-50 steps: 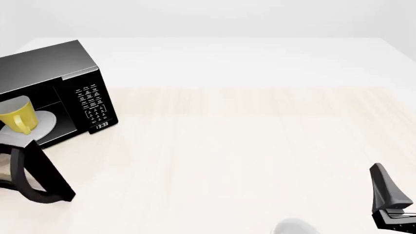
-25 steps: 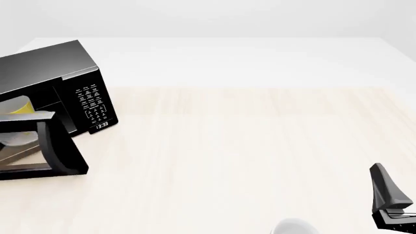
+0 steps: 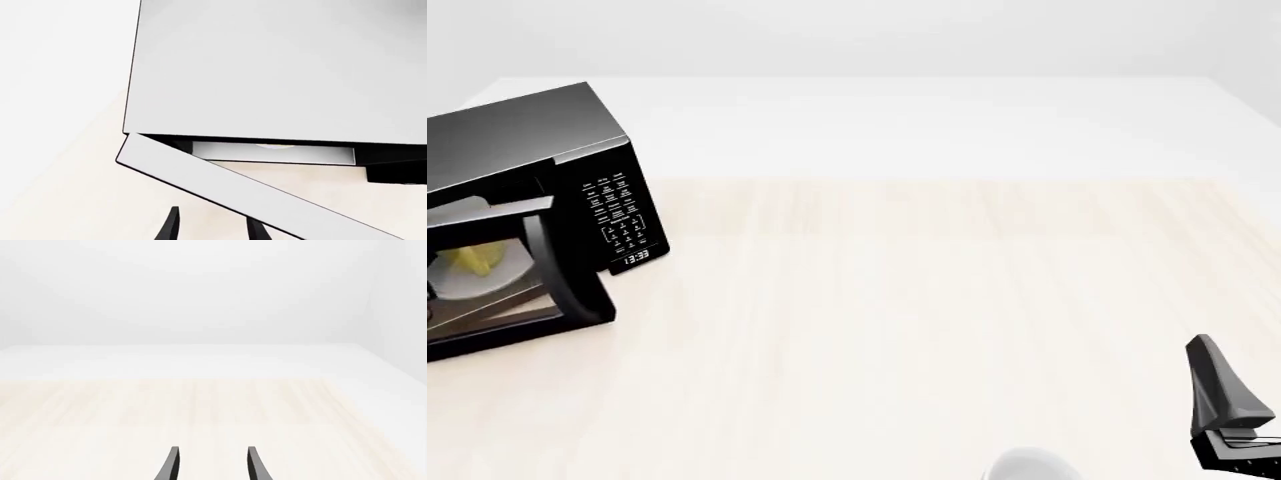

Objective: Put the yellow and white mug in the microwave and close it.

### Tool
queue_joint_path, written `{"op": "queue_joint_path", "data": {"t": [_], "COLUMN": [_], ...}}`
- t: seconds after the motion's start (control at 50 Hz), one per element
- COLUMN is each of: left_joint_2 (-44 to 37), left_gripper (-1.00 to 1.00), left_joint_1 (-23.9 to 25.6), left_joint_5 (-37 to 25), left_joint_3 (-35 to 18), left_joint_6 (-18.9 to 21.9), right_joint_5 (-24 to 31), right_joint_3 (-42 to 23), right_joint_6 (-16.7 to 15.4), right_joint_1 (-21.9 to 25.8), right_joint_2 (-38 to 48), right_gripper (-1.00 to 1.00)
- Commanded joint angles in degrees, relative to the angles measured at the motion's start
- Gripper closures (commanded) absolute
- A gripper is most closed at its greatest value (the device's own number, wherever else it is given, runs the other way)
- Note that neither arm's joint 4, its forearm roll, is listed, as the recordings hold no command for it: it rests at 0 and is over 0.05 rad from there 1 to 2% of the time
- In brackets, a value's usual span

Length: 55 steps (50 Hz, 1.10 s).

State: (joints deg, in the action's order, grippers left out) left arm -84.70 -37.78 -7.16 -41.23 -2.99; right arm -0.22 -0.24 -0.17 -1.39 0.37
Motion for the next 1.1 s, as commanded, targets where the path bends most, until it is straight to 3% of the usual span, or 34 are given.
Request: {"op": "queue_joint_path", "data": {"t": [0.02,0.66,1.1], "left_joint_2": [-0.01,-4.21,-7.69], "left_gripper": [-1.0,-1.0,-1.0], "left_joint_1": [1.77,4.72,2.66], "left_joint_5": [-0.08,0.42,-0.93], "left_joint_3": [-2.24,-7.96,-10.49], "left_joint_6": [-0.75,-3.58,-7.59], "right_joint_5": [0.0,0.0,0.0], "right_joint_3": [0.0,0.0,0.0], "right_joint_6": [0.0,0.0,-0.01], "right_joint_1": [0.02,-0.01,0.01], "right_joint_2": [0.01,0.0,0.0], "right_gripper": [-1.0,-1.0,-1.0]}}
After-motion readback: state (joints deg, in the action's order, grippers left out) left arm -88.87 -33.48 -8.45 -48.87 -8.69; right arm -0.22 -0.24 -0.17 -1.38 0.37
